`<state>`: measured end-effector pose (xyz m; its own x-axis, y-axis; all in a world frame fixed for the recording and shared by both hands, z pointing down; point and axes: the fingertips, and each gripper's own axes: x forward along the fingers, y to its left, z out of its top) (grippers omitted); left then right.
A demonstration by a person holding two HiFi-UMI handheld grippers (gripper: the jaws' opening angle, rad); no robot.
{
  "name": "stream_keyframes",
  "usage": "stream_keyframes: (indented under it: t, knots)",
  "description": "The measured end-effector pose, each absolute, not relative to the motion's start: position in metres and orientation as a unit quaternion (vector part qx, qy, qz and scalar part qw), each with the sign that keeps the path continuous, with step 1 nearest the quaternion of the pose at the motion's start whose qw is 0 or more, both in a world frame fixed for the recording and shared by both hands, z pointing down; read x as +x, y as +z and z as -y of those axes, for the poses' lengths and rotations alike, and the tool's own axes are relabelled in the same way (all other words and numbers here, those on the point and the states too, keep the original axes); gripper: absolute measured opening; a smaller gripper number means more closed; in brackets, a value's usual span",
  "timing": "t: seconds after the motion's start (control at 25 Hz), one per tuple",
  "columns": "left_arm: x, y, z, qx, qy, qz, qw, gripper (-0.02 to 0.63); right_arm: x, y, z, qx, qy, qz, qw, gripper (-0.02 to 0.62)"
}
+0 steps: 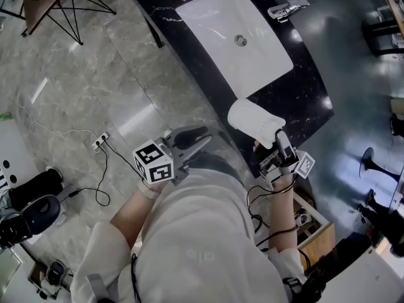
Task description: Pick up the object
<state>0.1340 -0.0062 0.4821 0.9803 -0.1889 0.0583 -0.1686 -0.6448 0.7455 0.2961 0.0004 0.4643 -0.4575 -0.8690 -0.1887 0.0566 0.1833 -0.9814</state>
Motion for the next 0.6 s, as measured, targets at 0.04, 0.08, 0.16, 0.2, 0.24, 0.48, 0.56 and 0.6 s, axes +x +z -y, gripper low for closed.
stream_keyframes:
  t: [0.04, 0.08, 0.16, 0.2, 0.24, 0.48, 0.56, 0.6]
  knots:
    - [0.131, 0.48, 0.007, 0.907, -0.014, 0.102, 0.408, 0.092, 0.292, 0.462, 0.002, -0.309, -0.556, -0.648, 0.419, 0.382]
    - [0.127, 0.478, 0.009, 0.907, -0.016, 0.105, 0.406, 0.091, 0.288, 0.458, 0.004, -0.305, -0.555, -0.65, 0.421, 0.382]
    - [0.119, 0.474, 0.011, 0.908, -0.018, 0.113, 0.402, 0.091, 0.279, 0.451, 0.008, -0.295, -0.553, -0.653, 0.425, 0.382]
    - [0.115, 0.472, 0.013, 0.909, -0.019, 0.117, 0.4, 0.091, 0.275, 0.448, 0.011, -0.29, -0.551, -0.656, 0.428, 0.382]
    - [0.111, 0.47, 0.014, 0.909, -0.019, 0.122, 0.397, 0.092, 0.272, 0.444, 0.014, -0.285, -0.549, -0.658, 0.431, 0.38]
    - [0.086, 0.454, 0.028, 0.911, -0.027, 0.154, 0.382, 0.091, 0.25, 0.424, 0.038, -0.245, -0.54, -0.669, 0.448, 0.38]
    - [0.077, 0.448, 0.033, 0.91, -0.034, 0.164, 0.378, 0.091, 0.241, 0.414, 0.046, -0.228, -0.536, -0.675, 0.454, 0.38]
    - [0.073, 0.445, 0.036, 0.91, -0.04, 0.168, 0.377, 0.092, 0.236, 0.409, 0.05, -0.219, -0.534, -0.678, 0.456, 0.38]
